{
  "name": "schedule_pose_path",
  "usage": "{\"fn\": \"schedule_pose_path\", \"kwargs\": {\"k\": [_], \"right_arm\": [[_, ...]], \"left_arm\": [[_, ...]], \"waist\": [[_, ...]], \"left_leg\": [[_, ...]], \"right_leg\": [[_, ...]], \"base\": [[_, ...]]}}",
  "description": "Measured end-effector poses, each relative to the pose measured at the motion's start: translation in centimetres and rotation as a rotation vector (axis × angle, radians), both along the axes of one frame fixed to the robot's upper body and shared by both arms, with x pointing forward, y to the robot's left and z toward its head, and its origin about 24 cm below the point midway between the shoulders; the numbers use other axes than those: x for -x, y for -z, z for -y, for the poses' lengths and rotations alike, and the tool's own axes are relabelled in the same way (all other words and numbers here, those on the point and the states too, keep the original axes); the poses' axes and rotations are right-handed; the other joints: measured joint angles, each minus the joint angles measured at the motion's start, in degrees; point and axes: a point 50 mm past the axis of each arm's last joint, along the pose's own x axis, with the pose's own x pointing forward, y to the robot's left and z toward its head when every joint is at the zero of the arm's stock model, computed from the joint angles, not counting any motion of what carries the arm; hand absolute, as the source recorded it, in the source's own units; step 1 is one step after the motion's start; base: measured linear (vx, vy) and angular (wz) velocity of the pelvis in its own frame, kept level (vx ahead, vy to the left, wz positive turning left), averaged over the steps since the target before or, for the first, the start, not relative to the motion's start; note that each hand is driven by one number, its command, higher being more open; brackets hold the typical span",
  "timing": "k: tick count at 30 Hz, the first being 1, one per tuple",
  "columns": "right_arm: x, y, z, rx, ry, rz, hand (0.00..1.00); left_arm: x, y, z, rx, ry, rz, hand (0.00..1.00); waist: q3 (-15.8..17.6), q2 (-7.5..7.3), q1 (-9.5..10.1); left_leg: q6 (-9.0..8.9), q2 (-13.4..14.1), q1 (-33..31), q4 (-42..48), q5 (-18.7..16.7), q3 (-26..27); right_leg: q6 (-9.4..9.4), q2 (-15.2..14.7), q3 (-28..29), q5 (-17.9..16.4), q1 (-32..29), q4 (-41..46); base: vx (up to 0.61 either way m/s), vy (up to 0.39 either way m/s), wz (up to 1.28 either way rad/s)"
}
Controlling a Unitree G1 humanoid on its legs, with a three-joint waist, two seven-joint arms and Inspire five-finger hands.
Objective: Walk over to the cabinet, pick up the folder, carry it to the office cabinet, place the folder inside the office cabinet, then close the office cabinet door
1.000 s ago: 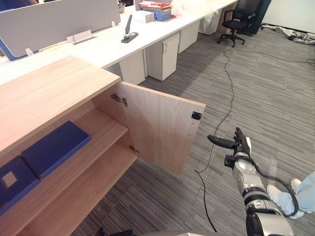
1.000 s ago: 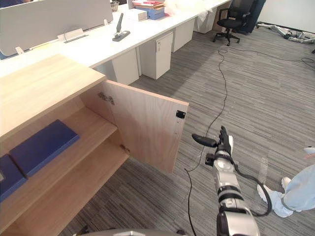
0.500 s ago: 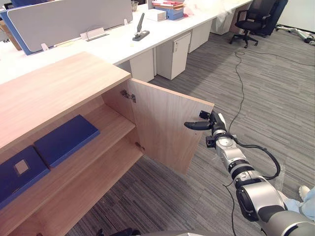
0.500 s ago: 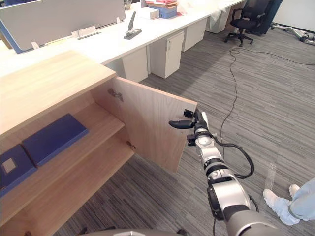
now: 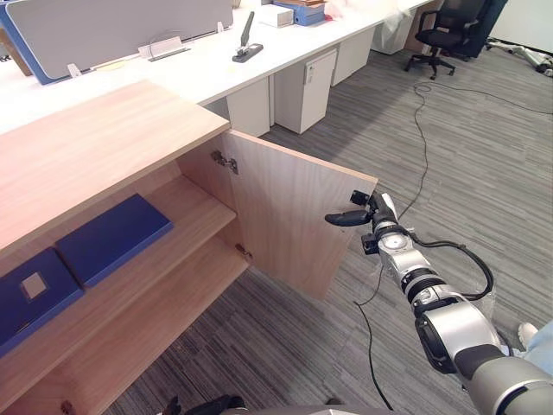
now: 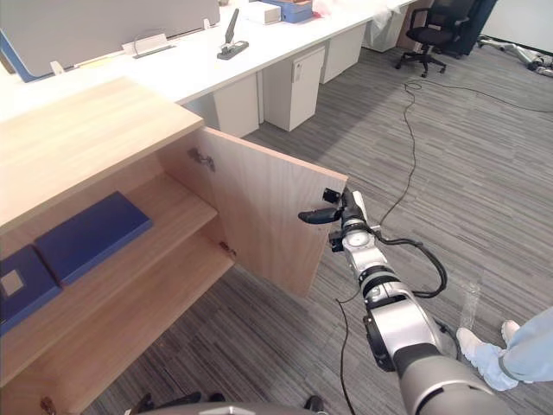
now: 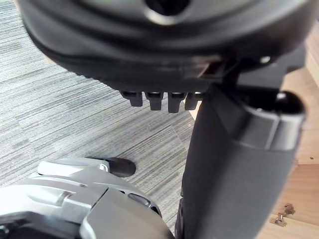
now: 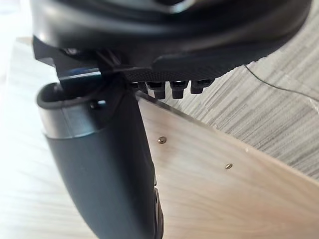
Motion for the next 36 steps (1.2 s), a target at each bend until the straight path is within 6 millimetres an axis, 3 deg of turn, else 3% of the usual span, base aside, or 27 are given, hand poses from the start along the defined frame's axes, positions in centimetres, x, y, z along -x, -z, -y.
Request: {"fn": "schedule_pose_path", "kwargs": {"k": [3,6,8,9,12,17,22,27,31,33,34,35,36], "right_arm": [[1.1,0.5,-1.4,0.197,-0.194,0.016,1.0],[3.4,3.0,-3.1,0.323,-0.455,-0.093,1.0],[6.0,5.5,-5.4,0.393,-0.713,-0.22,1.0],[6.7,5.9,-6.1,0.389,-0.771,-0.24,1.0],[10.2,6.8,-10.7,0.32,-1.089,-0.279,1.0],[13.2,6.2,-15.9,0.234,-1.35,-0.207,1.0],[13.5,5.7,-16.6,0.235,-1.38,-0.171,1.0],[14.1,6.4,-16.3,0.238,-1.379,-0.195,1.0],[14.8,9.3,-15.2,0.294,-1.315,-0.293,1.0],[15.3,11.4,-13.3,0.336,-1.237,-0.378,1.0],[15.7,12.5,-12.2,0.345,-1.185,-0.431,1.0],[16.8,14.4,-10.4,0.311,-1.054,-0.526,1.0],[17.2,15.0,-9.5,0.296,-0.987,-0.558,1.0]], "left_arm": [[0.2,0.1,-0.1,-0.003,-0.003,-0.01,1.0],[-0.1,0.1,-0.1,-0.003,0.01,-0.009,1.0],[-0.4,0.1,-0.2,0.003,0.019,-0.005,1.0],[-0.5,0.1,-0.2,0.004,0.02,-0.004,1.0],[-0.7,0.1,-0.2,0.005,0.027,-0.003,1.0],[-0.8,0.1,-0.2,0.008,0.002,0.003,1.0],[-0.4,0.1,-0.5,0.005,-0.037,-0.001,1.0],[-0.3,0.1,-0.5,0.004,-0.039,-0.005,1.0],[-0.6,0.1,-0.2,0.009,-0.036,0.004,1.0],[-1.1,0.1,0.2,0.019,-0.033,0.014,1.0],[-1.2,0.2,0.4,0.022,-0.019,0.017,1.0],[-1.4,0.1,0.1,0.007,0.012,0.018,1.0],[-1.6,0.0,0.2,0.003,0.03,0.019,1.0]], "waist": [[0.0,0.0,-1.44],[0.0,-0.01,-1.8],[0.0,-0.01,-1.72],[0.0,0.0,-1.68],[0.0,0.08,-1.34],[-0.1,-0.04,-0.41],[-0.5,-0.73,0.13],[-0.6,-0.79,0.35],[-0.6,-0.37,0.91],[-0.1,0.48,1.52],[-0.2,0.39,1.63],[-0.7,-0.68,1.57],[-0.6,-0.61,1.23]], "left_leg": [[-0.32,0.7,0.1,0.1,-0.1,1.0],[-1.1,2.1,0.4,0.7,-0.7,1.6],[-1.34,3.2,0.4,1.0,-0.8,1.6],[-1.35,3.4,0.4,1.0,-0.8,1.5],[-1.38,4.2,0.3,1.0,-0.8,1.2],[-1.45,4.0,0.2,1.0,-0.8,0.9],[-1.59,3.4,0.2,1.0,-0.9,0.8],[-1.62,3.0,0.2,1.0,-0.9,0.8],[-1.49,2.5,-0.7,1.3,-0.9,-1.6],[-0.51,1.4,-1.1,2.0,-1.6,-5.1],[-0.1,0.1,-2.1,3.4,-2.1,-7.5],[0.45,-3.5,-3.9,5.6,-3.6,-12.8],[0.93,-4.7,-4.6,6.7,-3.9,-15.4]], "right_leg": [[-0.21,0.7,1.0,-0.1,-0.5,0.0],[-0.79,2.0,2.0,-0.5,-0.5,0.0],[-1.48,3.1,2.0,-1.0,-0.4,0.0],[-1.64,3.3,2.0,-1.1,-0.4,0.0],[-2.27,4.2,1.8,-1.6,-0.4,0.1],[-2.2,3.9,1.6,-1.5,-0.2,0.0],[-1.71,3.2,1.7,-1.1,-0.2,0.0],[-1.52,2.9,1.7,-1.0,-0.3,0.0],[-1.07,1.9,-0.5,-1.7,0.1,0.6],[-0.05,-1.3,-3.5,-6.6,-1.4,8.9],[0.85,-4.7,-5.3,-10.8,-3.0,16.3],[0.67,-11.0,-6.2,-16.0,-5.1,28.5],[-1.03,-12.9,-4.7,-16.8,-6.0,32.9]], "base": [[-0.03,-0.006,-0.21],[-0.03,-0.044,-0.19],[-0.02,-0.071,-0.03],[-0.01,-0.079,-0.01],[0.0,-0.049,0.02],[-0.01,0.015,0.02],[-0.04,0.048,0.01],[-0.03,0.031,0.0],[-0.02,0.031,0.29],[0.01,0.094,0.84],[0.03,0.098,1.56],[0.03,0.071,1.8],[0.05,0.025,2.08]]}}
